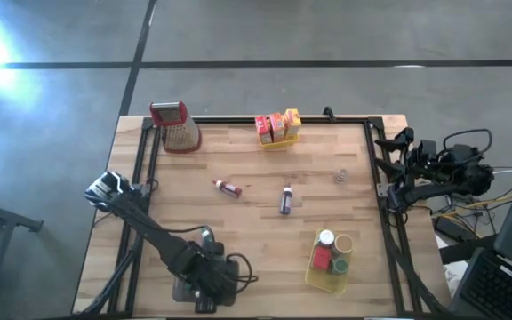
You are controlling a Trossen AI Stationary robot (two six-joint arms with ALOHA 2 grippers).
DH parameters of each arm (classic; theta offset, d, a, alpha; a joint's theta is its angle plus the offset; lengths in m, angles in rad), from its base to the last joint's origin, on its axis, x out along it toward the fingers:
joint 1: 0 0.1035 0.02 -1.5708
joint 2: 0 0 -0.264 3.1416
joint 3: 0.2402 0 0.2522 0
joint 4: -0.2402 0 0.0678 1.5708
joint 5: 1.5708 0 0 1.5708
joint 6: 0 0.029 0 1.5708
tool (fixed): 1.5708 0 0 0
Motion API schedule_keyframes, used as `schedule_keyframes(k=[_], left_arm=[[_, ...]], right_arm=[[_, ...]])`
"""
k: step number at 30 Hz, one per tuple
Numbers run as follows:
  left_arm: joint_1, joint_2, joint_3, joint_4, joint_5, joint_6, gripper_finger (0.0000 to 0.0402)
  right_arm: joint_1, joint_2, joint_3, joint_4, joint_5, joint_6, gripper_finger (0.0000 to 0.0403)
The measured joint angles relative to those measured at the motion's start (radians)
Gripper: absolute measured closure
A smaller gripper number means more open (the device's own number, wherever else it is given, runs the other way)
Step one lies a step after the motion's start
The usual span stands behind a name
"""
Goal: Pick & Place Kitchen Items
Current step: Put the large pink food coloring bottle into the black bin
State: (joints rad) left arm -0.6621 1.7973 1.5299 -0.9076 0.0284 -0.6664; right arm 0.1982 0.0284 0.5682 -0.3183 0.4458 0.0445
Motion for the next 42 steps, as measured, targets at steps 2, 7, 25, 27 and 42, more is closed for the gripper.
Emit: schedule_keyframes(k=[2, 7, 25, 27, 42], left_arm=[[-0.005, 0.000, 0.000, 0.000, 0.000, 0.028, 0.0271], [-0.014, 0.007, 0.000, 0.011, 0.000, 0.072, 0.0271], [-0.023, 0.043, -0.001, 0.041, 0.012, 0.201, 0.0271], [-0.025, 0.043, -0.001, 0.042, 0.016, 0.225, 0.0271], [-0.026, 0.043, -0.032, 0.047, 0.050, 0.278, 0.0271]], right_arm=[[0.000, 0.000, 0.000, 0.000, 0.000, -0.003, 0.0119], [0.000, 0.000, 0.000, 0.000, 0.000, -0.003, 0.0104], [0.000, 0.000, 0.000, 0.000, 0.000, 0.000, 0.0050], [0.000, 0.000, 0.000, 0.000, 0.000, -0.002, 0.0046], [0.000, 0.000, 0.000, 0.000, 0.000, -0.003, 0.0075]])
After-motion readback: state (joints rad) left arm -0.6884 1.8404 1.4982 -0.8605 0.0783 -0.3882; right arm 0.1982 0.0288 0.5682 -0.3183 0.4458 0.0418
